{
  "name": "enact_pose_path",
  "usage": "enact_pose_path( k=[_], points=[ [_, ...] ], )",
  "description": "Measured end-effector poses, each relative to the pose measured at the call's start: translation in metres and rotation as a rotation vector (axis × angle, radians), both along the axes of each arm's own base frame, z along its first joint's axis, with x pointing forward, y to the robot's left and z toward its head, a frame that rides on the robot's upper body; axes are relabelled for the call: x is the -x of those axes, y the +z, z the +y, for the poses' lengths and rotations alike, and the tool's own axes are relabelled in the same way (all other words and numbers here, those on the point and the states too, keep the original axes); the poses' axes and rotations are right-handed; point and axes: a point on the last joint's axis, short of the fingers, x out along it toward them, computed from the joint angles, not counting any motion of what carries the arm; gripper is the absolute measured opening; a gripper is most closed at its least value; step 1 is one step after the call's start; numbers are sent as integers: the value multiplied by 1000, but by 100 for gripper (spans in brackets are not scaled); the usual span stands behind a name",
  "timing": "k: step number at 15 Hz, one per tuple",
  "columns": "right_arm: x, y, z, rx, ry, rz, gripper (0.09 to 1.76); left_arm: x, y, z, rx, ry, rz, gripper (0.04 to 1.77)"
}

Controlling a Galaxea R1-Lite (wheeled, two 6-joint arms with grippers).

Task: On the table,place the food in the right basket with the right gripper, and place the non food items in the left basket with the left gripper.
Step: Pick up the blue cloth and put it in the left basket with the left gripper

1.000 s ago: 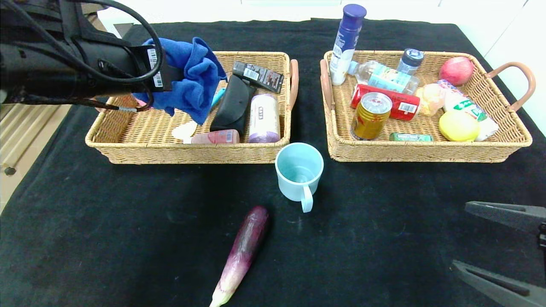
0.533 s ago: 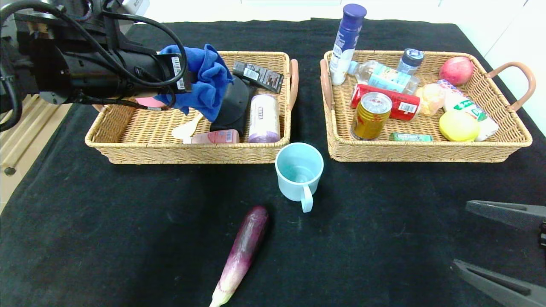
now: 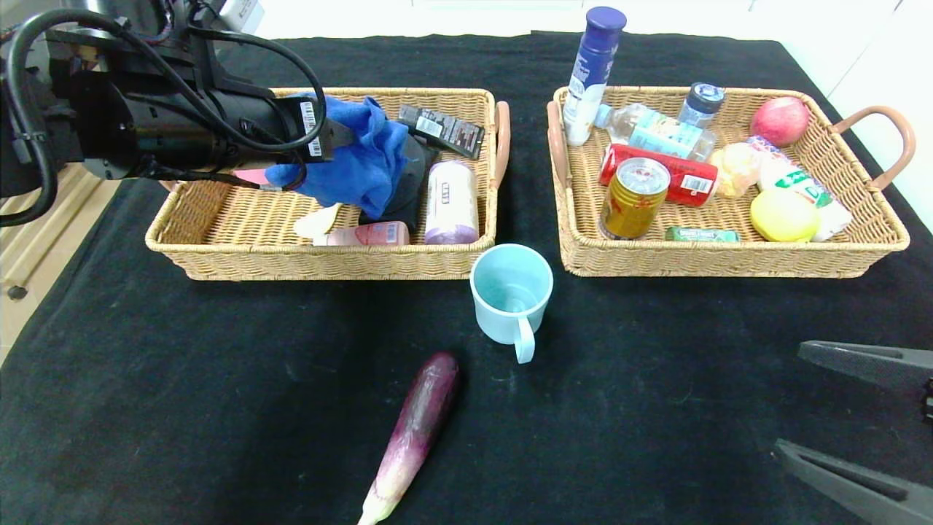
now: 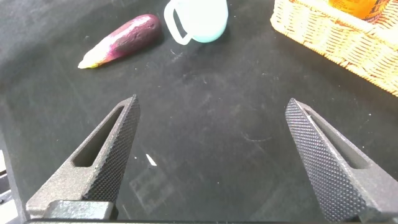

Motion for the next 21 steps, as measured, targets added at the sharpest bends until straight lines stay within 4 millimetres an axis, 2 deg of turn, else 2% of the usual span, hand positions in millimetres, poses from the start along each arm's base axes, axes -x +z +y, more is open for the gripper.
enact_pose_path(
  k=[5, 12, 21],
  points=[
    [0, -1, 0, 1, 0, 2, 171, 0, 0, 0, -1, 2, 2, 135],
    [0, 0, 0, 0, 0, 2, 171, 10, -2, -1, -27, -2, 61, 156],
    [0, -1, 0, 1, 3, 4, 171, 72, -3, -62, -151, -109, 192, 167]
  ],
)
